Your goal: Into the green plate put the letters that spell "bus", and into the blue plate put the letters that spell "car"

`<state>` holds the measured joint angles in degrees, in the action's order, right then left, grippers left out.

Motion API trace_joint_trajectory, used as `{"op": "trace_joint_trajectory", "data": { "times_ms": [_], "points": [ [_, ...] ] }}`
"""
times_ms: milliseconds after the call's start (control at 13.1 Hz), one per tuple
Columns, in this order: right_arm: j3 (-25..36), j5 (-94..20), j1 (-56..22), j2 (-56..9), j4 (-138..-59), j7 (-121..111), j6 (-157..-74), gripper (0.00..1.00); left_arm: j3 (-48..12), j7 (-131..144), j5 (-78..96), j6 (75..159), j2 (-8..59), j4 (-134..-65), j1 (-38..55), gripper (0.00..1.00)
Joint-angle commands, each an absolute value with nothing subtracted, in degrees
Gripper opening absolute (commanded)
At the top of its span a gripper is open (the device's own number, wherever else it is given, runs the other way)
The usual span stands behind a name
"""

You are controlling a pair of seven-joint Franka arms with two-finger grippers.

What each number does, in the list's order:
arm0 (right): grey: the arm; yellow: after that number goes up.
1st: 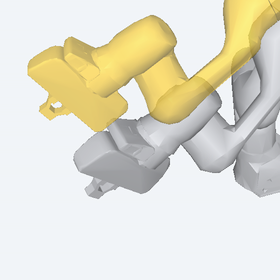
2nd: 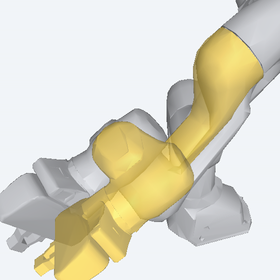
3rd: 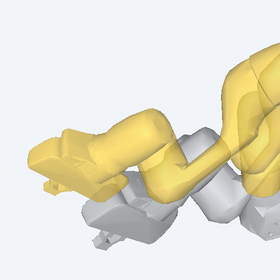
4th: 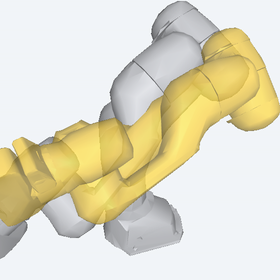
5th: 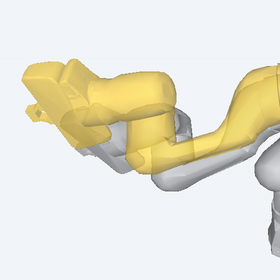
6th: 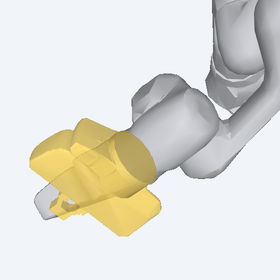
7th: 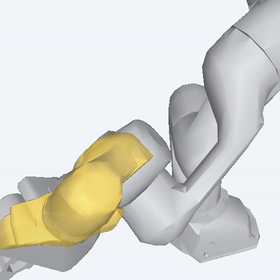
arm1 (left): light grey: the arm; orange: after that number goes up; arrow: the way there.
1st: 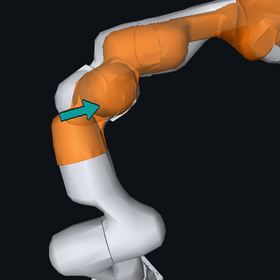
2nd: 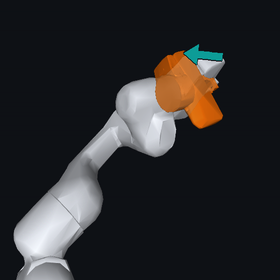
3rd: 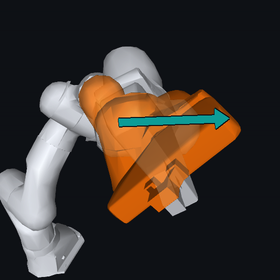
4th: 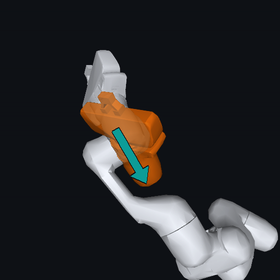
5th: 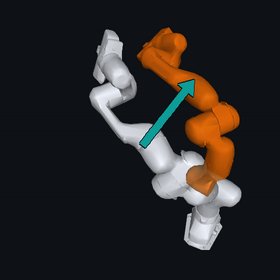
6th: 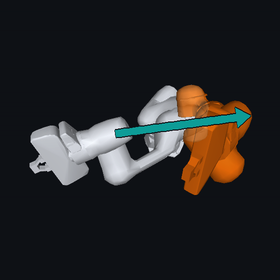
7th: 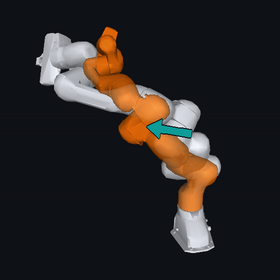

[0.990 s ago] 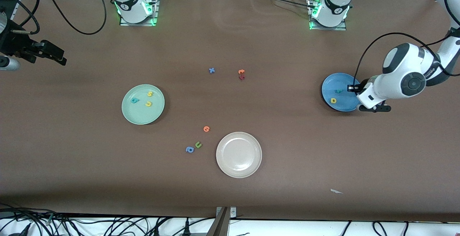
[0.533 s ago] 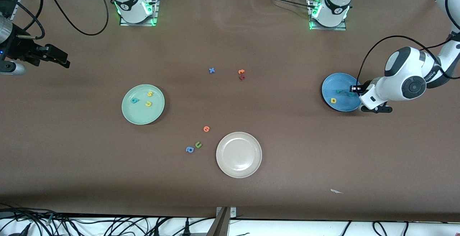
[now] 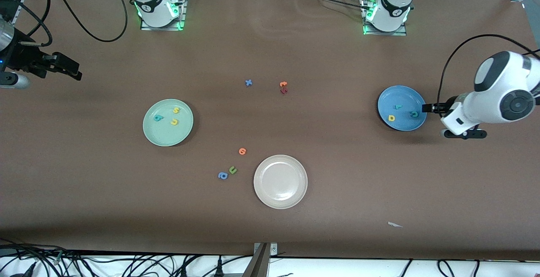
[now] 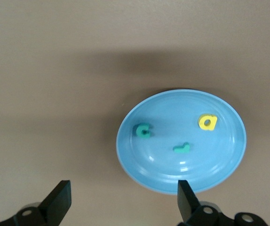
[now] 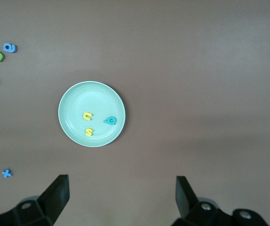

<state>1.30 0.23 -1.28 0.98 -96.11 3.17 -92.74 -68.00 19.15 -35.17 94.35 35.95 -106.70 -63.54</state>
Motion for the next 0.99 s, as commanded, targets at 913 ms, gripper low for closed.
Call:
{"op": "trace_joint_trajectory", "data": {
  "times_ms": [913],
  "points": [
    [0.62,-0.17,-1.67,0.35,-94.31,2.20,-93.25,1.00,-42.75,14.34,-23.75,68.03,32.88,-71.64,-28.94,0.99]
  ]
}}
